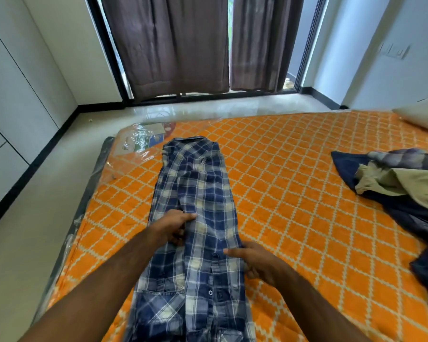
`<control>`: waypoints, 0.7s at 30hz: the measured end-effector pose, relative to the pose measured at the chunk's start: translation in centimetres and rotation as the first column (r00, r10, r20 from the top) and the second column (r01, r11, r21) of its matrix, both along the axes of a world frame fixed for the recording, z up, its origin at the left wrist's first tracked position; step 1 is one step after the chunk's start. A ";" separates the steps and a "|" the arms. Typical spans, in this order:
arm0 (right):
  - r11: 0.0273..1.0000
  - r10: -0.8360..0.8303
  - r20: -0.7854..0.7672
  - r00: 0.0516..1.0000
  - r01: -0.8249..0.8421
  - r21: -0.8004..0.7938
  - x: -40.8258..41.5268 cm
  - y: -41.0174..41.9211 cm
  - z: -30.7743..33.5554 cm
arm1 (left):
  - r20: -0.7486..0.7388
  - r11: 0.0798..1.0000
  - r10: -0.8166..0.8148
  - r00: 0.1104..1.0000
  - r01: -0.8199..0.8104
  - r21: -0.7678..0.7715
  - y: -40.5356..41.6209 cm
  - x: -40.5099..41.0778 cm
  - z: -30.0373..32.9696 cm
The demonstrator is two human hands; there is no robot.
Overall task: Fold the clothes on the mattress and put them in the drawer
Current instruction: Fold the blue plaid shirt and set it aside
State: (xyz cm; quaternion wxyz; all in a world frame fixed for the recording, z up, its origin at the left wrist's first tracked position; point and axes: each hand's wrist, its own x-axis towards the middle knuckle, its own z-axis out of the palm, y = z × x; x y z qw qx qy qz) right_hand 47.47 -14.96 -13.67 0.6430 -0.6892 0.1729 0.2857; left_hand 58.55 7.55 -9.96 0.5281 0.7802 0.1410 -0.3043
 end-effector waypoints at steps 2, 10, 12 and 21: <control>0.991 0.089 -0.003 0.996 -0.089 -0.101 -1.1 -0.1 0.4 | -0.007 0.992 0.113 0.994 -0.113 -0.054 0.3 -0.9 0.0; 0.985 0.135 -0.025 0.991 -0.137 -0.104 -5.8 1.1 1.2 | 0.049 0.991 -0.065 0.997 0.059 0.119 -0.4 -7.3 1.3; 1.000 -0.004 0.023 1.000 0.004 0.028 -6.4 1.5 1.9 | 0.080 0.993 0.116 0.990 -0.119 0.022 0.0 -7.6 2.4; 0.990 -0.058 -0.018 0.998 0.060 0.128 -8.9 4.3 0.9 | -0.039 0.994 -0.050 0.998 0.054 0.095 1.8 -12.2 1.8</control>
